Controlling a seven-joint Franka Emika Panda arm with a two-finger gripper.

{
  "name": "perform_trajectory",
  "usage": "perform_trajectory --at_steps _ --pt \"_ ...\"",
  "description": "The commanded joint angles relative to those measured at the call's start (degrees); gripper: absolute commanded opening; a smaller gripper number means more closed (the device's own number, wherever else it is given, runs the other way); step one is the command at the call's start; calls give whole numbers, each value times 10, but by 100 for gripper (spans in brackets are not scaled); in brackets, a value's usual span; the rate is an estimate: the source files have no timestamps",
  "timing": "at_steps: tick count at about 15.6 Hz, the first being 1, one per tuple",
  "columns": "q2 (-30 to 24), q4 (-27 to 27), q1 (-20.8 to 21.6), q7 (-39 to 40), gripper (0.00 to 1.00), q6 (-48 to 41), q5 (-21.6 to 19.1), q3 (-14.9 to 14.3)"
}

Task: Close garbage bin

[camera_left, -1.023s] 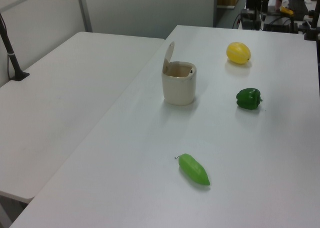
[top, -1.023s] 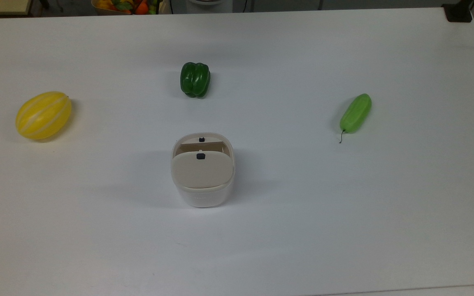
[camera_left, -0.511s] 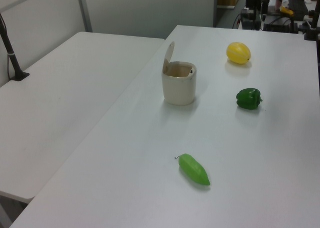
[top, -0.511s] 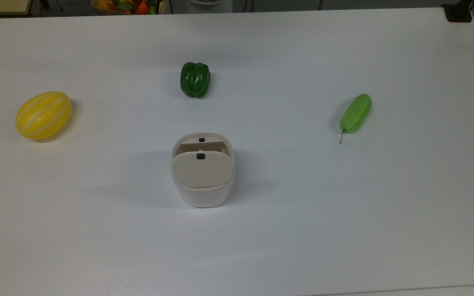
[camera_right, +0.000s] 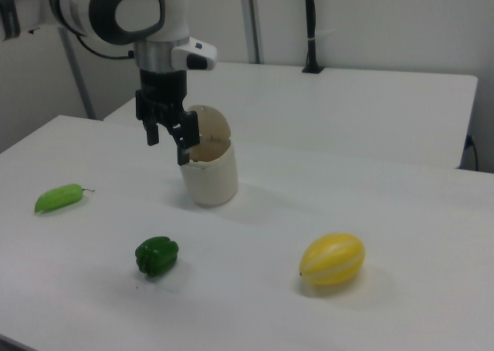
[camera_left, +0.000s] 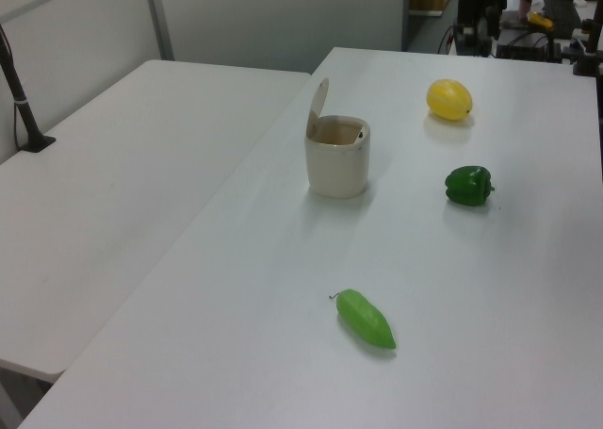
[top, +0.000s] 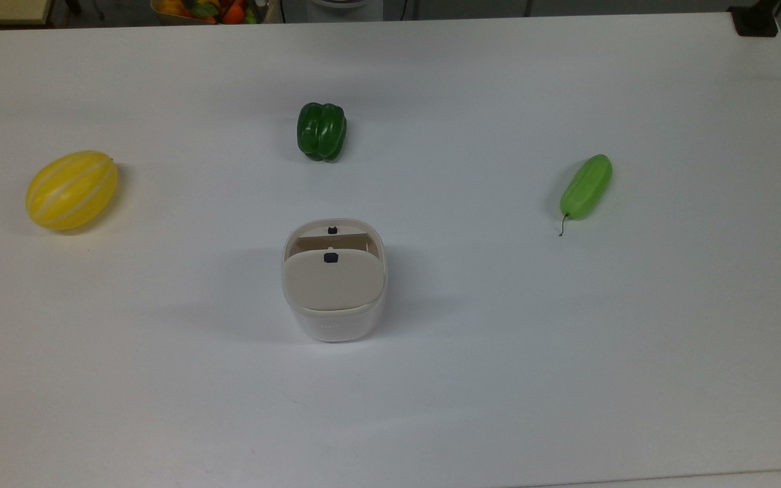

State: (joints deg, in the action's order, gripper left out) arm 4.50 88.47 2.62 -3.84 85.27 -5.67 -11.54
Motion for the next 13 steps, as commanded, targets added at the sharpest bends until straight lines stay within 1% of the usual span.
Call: perform_trajectory --at_steps 1,3,5,6,7,9,11,12,13 --pt "8 -1 5 -3 100 -4 -8 3" --pt "10 -1 7 -3 100 9 -7 4" --pt "12 -1 9 -4 99 48 0 5" --pt "12 -1 15 -4 89 64 -2 5" --pt "13 -2 20 -2 82 71 3 5" --pt "15 -1 24 -1 55 80 1 6" --pt "20 -1 29 20 20 100 -3 6" --pt "22 -1 30 38 6 114 -7 6" --pt "26 -1 31 46 0 129 -10 6"
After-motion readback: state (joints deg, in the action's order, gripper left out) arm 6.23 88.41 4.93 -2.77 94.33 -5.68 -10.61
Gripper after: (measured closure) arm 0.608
